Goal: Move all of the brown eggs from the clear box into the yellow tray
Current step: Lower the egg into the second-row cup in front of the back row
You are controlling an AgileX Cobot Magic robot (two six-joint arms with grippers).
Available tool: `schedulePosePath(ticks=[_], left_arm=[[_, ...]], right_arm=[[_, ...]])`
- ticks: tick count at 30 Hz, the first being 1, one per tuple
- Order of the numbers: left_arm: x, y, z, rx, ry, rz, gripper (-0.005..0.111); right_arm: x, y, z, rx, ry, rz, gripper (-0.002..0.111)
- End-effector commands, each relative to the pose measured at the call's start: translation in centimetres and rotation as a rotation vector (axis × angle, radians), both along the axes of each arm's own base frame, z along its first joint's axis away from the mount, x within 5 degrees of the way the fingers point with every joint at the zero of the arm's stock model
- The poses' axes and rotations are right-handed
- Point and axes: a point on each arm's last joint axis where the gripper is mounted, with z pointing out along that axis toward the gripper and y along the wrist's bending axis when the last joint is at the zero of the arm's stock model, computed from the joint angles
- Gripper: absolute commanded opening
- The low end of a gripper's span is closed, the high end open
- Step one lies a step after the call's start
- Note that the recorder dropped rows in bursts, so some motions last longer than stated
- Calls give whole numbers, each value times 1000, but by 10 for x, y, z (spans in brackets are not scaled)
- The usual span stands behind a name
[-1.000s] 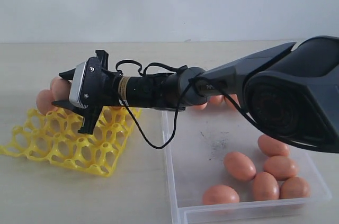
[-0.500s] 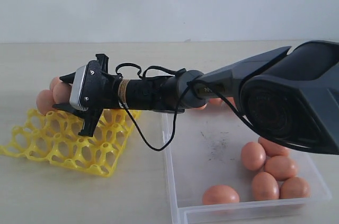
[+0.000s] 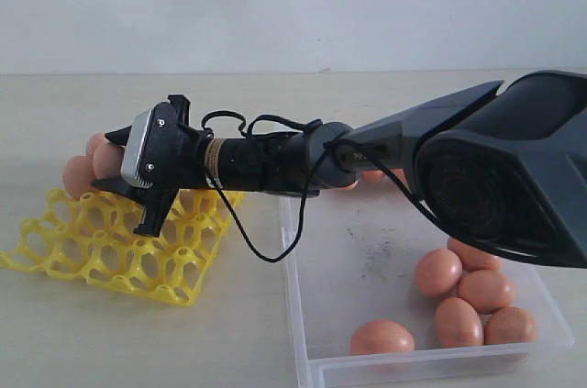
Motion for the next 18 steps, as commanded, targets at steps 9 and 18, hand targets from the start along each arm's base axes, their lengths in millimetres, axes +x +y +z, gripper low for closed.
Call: schedulePosePath(ticks=[9,18], left_arm=[[0,0,2,-2,-6,-5,4],[0,0,2,-2,-6,-5,4]], right_arm=[[0,1,-1,-10,14,-6,53],[1,1,5,24,23,-6,69]])
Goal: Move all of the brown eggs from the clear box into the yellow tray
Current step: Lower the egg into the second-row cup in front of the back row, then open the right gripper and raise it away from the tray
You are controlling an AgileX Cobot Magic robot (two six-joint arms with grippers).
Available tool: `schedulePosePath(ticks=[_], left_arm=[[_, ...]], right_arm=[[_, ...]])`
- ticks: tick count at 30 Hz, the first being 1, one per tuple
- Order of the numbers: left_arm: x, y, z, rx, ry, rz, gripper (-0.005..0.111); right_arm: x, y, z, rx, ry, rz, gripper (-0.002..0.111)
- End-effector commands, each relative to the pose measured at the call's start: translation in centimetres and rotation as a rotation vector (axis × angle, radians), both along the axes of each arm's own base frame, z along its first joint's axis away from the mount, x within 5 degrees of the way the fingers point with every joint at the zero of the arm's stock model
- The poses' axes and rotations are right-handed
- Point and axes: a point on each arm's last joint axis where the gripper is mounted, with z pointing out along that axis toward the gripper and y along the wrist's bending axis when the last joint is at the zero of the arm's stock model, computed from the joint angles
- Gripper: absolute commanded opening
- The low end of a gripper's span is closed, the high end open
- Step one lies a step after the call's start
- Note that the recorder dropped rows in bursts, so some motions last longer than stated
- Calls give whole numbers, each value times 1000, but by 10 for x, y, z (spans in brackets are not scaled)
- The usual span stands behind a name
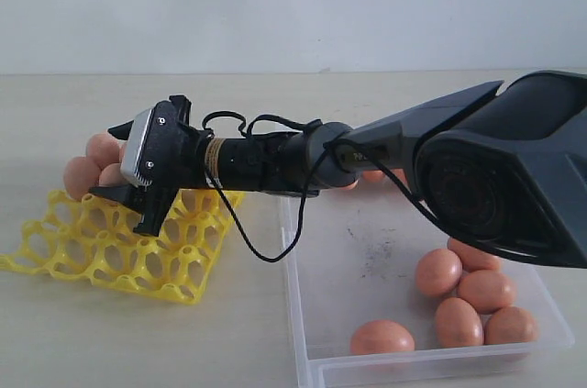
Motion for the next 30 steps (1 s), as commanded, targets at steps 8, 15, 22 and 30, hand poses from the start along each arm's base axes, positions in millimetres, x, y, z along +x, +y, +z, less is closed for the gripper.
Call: schedulePosePath(ticks=[8,15,22,30], left_arm=[[0,0,2,-2,-6,-5,4],[0,0,2,-2,-6,-5,4],[0,0,2,-2,-6,-5,4],[0,0,2,-2,-6,-5,4]], right_arm=[[-11,0,91,203,291,74,25],[-27,-6,127,100,381,160,0],[-41,-25,148,-163,437,110,0],[-65,-54,179,-156,407,40,0]])
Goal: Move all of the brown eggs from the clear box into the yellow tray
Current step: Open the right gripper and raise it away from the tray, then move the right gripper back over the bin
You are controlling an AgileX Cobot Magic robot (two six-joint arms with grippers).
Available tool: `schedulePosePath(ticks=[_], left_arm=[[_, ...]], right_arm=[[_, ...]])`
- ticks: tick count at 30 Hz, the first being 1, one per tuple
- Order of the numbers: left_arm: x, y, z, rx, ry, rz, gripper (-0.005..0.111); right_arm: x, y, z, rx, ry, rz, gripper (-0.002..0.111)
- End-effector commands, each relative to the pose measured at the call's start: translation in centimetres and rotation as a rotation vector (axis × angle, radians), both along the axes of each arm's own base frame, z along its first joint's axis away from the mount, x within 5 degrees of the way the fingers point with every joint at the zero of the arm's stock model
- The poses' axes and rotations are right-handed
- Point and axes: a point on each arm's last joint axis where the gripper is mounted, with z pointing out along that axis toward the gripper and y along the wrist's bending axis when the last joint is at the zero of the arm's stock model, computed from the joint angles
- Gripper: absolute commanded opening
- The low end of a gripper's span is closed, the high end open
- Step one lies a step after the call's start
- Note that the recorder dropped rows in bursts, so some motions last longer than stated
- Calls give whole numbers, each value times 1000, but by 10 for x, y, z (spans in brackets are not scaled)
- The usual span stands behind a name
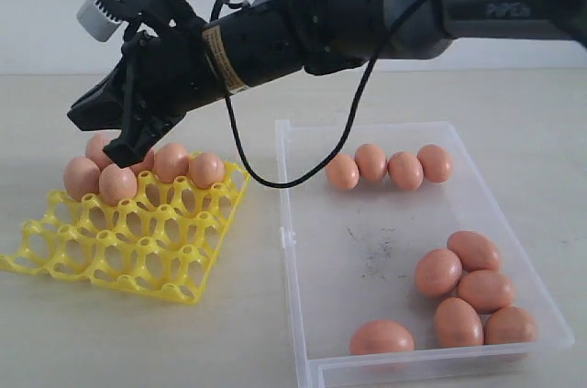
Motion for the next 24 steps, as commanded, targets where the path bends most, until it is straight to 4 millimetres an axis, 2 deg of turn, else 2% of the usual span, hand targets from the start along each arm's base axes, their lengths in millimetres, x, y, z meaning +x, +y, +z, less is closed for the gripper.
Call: schedulePosePath(ticks=[1,7,12,16,19,22,24], left_arm=[[0,0,2,-2,-6,-5,4],[0,0,2,-2,-6,-5,4],[0,0,2,-2,-6,-5,4],[0,0,1,-2,-4,-5,4],[0,0,1,-2,-4,-5,4],[0,0,1,-2,-4,-5,4],[0,0,1,-2,-4,-5,4]], right_arm=[[-13,-22,26,3,-40,-67,0],[-33,-59,50,-30,-178,-236,0],[-37,-100,66,-76,-308,-549,0],[-37,-140,67,-153,-408,-862,0],[-38,-171,63,-254,-482,-1104,0],[-39,-200,54,-490,-497,-1319,0],[-44,-212,47,-672,-459,-1361,0]])
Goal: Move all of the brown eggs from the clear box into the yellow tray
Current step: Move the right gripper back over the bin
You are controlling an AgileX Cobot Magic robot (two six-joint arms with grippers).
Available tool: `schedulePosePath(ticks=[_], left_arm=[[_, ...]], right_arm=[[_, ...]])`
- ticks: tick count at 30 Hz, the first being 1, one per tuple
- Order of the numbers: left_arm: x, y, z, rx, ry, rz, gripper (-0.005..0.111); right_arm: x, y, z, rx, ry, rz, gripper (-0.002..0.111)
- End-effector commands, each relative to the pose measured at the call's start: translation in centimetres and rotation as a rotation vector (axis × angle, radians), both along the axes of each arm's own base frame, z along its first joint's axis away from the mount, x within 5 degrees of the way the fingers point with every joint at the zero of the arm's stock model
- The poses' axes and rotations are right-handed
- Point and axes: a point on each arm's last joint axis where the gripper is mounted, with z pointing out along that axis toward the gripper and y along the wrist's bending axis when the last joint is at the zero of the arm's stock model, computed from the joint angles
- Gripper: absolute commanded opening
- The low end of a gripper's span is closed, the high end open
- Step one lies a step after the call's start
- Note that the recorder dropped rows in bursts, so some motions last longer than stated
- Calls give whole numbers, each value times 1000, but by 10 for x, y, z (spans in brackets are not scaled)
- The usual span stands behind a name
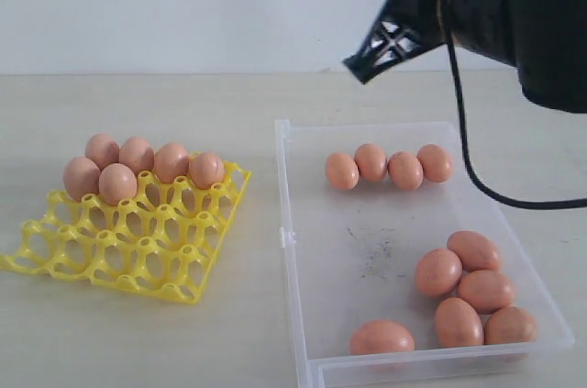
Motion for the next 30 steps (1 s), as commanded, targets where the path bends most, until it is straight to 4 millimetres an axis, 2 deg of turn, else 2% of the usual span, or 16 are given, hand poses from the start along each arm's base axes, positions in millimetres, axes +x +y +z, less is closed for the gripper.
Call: schedulePosePath(ticks=[1,4,6,10,15,21,24,27,30], left_arm=[[0,0,1,-2,-4,-5,4],[0,0,1,-2,-4,-5,4],[0,0,1,-2,-4,-5,4],[0,0,1,-2,-4,-5,4],[0,0,1,-2,-4,-5,4],[0,0,1,-2,-4,-5,4],[0,0,1,-2,-4,-5,4],[0,0,1,-2,-4,-5,4],[0,0,1,-2,-4,-5,4]], right_arm=[[-10,-36,-13,-235,190,-293,0],[-20,-42,-26,-310,377,-323,0],[-24,-42,-33,-284,473,-312,0],[-20,-43,-46,-97,644,-210,0],[-14,-41,-51,97,752,-38,0],[-14,-36,-72,-54,874,102,2],[-10,-34,-86,-117,909,137,12],[-6,-32,-103,-159,967,141,33],[0,-28,-115,-37,994,13,51]])
